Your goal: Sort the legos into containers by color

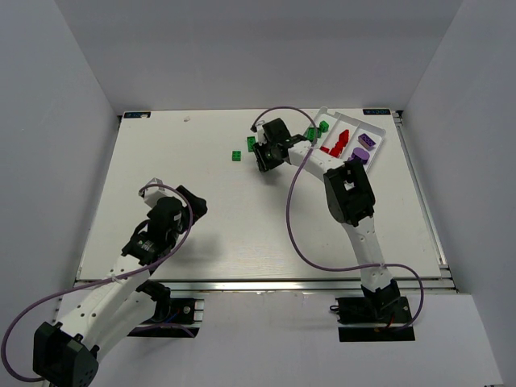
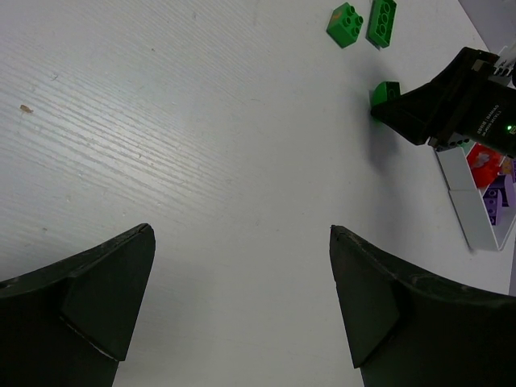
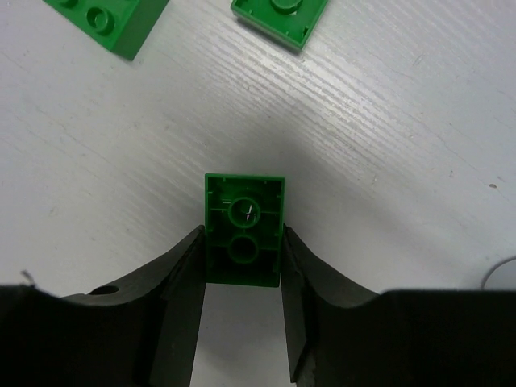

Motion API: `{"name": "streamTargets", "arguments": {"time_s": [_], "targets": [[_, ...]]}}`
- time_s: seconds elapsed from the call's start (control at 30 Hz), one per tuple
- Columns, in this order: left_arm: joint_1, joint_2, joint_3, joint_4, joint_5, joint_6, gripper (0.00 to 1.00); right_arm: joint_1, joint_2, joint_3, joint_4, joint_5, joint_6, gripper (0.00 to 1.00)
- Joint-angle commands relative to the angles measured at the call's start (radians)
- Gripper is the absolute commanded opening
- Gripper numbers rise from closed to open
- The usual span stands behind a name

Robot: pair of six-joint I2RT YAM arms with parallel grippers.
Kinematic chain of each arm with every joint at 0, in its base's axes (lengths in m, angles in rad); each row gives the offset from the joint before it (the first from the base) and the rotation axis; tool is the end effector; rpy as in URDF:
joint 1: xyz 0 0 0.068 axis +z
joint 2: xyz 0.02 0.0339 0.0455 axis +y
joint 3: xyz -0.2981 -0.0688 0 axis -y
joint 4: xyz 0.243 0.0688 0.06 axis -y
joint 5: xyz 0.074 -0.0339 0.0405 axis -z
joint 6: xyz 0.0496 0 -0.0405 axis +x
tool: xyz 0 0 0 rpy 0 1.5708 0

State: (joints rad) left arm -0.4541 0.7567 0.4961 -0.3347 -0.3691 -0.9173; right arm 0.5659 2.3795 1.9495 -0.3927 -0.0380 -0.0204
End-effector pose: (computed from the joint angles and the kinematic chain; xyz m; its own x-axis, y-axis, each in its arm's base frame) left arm 0.1454 -0.0511 0.2461 -0.4181 -0.6199 -0.6640 -0.3146 0.7845 -0.5344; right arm 0.4764 0.3048 0.1820 -0.6072 -0.4099 -0.6807 -0.5701 0.8215 0.0140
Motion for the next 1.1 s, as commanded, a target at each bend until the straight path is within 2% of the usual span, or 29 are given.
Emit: {"name": "streamTargets", "arguments": {"time_s": [0.0,0.1,0.23,0.37,0.63,0.97,1.07], "targets": [[0.003,-0.003,-0.014,0.014,0.001,0.000,0.98,-0.003,-0.104,-0.041,0.066,-0.039,-0.075,0.23],[0.003,-0.003,-0.019,0.019,0.002,0.001,0.98,-0.018,-0.214,-0.132,0.156,-0.089,-0.127,0.08],[0.003,-0.002,-0.028,0.034,0.007,0.003,0.98,-0.058,-0.342,-0.233,0.256,-0.161,-0.182,0.00],[0.003,0.000,-0.033,0.042,0.012,0.008,0.98,-0.139,-0.368,-0.238,0.261,-0.151,-0.184,0.00],[0.003,0.010,-0.034,0.054,0.021,0.011,0.98,-0.311,-0.235,-0.087,0.163,-0.126,-0.046,0.00],[0.003,0.020,-0.033,0.054,0.025,0.001,0.98,-0.403,-0.135,-0.023,0.224,-0.132,0.013,0.00],[0.003,0.036,-0.024,0.056,0.029,0.001,0.98,-0.409,-0.106,-0.014,0.235,-0.119,0.042,0.05]]}}
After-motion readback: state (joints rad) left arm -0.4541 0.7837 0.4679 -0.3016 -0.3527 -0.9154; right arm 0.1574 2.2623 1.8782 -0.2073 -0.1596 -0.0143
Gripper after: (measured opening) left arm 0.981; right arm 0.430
